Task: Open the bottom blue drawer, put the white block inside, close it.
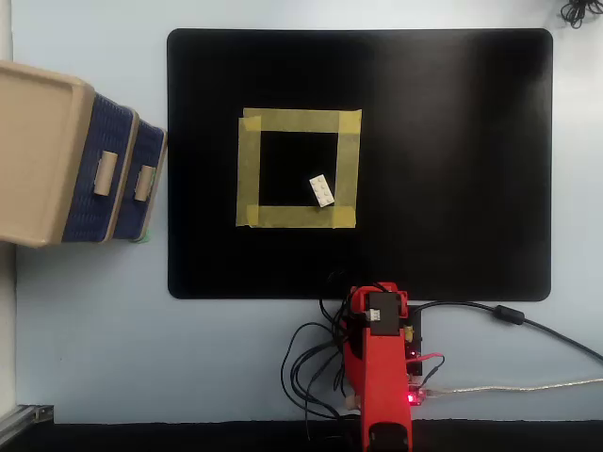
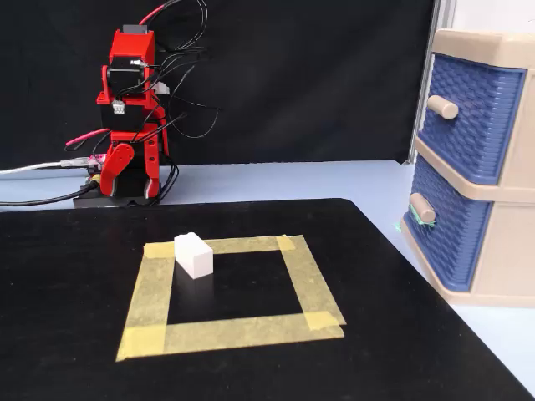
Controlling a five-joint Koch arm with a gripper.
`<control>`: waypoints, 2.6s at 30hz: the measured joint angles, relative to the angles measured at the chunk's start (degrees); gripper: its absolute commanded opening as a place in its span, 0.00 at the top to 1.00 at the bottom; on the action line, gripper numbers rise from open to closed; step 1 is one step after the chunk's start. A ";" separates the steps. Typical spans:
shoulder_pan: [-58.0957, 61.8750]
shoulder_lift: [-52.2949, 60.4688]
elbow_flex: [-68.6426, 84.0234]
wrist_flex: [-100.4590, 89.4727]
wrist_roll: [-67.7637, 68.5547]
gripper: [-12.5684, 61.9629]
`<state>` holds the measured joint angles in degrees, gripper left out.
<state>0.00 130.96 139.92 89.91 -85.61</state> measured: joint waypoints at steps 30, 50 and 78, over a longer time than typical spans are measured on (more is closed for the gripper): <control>-54.23 -40.17 -29.79 -68.12 -80.42 0.38; -61.70 -76.99 -38.50 -148.18 -89.03 0.38; -56.25 -63.63 -11.34 -138.43 -87.98 0.94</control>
<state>-56.25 67.32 128.58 -48.52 -173.58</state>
